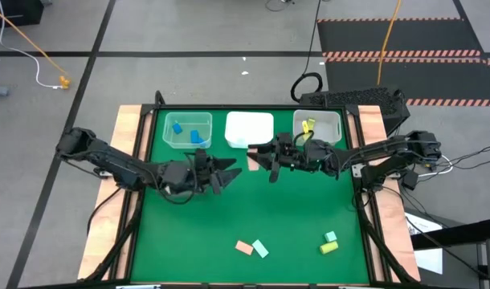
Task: Sort & place blocks by color
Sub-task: Put the light brown block into the black bin
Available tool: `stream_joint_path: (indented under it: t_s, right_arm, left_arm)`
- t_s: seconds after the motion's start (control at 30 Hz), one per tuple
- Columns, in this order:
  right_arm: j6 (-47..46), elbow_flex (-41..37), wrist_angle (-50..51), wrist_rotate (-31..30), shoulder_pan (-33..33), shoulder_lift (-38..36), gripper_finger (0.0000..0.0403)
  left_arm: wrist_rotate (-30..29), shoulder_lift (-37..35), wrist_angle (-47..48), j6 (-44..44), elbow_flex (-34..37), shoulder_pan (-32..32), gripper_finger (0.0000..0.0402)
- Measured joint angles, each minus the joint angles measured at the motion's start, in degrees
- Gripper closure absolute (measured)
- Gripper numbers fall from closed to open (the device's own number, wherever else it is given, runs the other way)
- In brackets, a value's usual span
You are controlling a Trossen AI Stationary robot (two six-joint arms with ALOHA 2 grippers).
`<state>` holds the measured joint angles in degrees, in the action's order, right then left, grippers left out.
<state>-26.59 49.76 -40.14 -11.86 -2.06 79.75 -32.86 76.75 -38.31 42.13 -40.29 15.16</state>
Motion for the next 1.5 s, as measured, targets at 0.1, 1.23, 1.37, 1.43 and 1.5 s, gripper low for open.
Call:
stream_joint_path:
  t_s: [0.1,1.23,1.37,1.43,1.5]
  right_arm:
    - [-1.5,0.0,-2.2,0.1,0.7,0.0,0.0289]
    - [0.1,0.1,-3.3,2.6,1.2,-0.1,0.0265]
    - [-2.3,0.1,0.3,4.6,1.8,0.0,0.0221]
    - [-3.6,0.1,2.8,4.8,2.4,-0.5,0.0203]
    - [-4.0,0.1,5.4,5.3,3.3,-1.1,0.0186]
  left_arm:
    - [0.1,3.2,-0.2,0.5,-1.6,-1.3,0.0055]
    - [19.0,10.0,-3.1,-5.0,-9.1,-9.9,0.0264]
    - [17.7,10.1,-2.2,-4.0,-9.1,-9.5,0.0265]
    - [17.7,10.1,-2.2,-3.2,-9.1,-9.5,0.0265]
    - [17.6,10.1,-1.7,-2.1,-9.1,-9.3,0.0265]
